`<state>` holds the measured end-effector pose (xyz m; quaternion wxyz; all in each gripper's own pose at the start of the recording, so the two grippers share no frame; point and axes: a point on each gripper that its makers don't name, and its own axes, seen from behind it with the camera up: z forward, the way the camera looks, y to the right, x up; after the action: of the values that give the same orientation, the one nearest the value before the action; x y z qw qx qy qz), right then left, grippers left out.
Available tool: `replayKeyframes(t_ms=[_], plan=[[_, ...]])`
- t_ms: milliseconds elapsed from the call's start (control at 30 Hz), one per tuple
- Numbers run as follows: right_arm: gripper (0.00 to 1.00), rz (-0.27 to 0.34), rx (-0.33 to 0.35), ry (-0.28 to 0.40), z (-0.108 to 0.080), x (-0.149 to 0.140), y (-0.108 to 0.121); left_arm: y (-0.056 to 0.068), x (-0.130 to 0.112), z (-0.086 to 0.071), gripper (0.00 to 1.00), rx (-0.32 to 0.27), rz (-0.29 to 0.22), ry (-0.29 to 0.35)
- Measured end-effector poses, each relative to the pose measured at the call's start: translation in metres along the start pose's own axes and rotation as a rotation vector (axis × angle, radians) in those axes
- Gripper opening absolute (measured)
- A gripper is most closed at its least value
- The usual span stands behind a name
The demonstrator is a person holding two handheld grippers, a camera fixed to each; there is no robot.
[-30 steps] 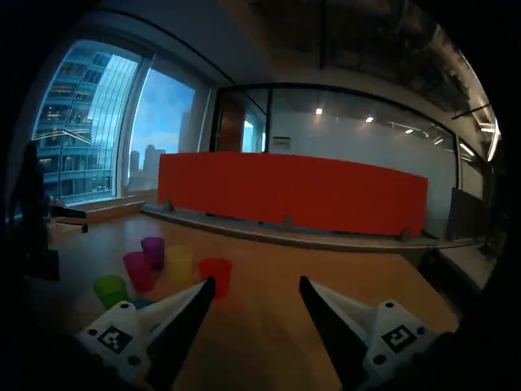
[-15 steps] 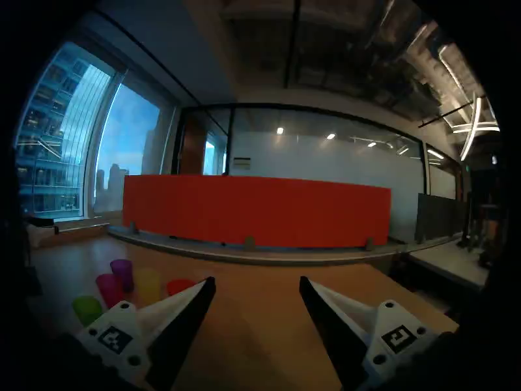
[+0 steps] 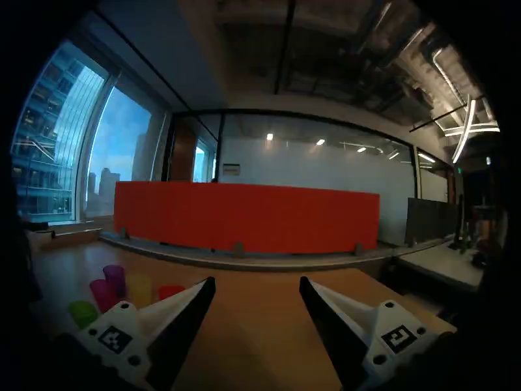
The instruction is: Pour water
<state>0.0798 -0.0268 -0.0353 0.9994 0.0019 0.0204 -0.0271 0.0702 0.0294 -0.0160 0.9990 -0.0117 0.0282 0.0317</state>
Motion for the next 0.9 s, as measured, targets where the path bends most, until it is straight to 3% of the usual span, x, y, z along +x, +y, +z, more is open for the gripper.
replayKeyframes(t_ms=[500,900], plan=[[1.00,0.010,-0.023,0.007,-0.002,0.006,0.005,-0.003,-0.025,0.000,0.96,0.001,0.014,0.012],[1.00,0.016,-0.034,0.006,-0.004,0.012,0.006,-0.008,-0.040,0.000,0.96,-0.006,-0.024,0.025]])
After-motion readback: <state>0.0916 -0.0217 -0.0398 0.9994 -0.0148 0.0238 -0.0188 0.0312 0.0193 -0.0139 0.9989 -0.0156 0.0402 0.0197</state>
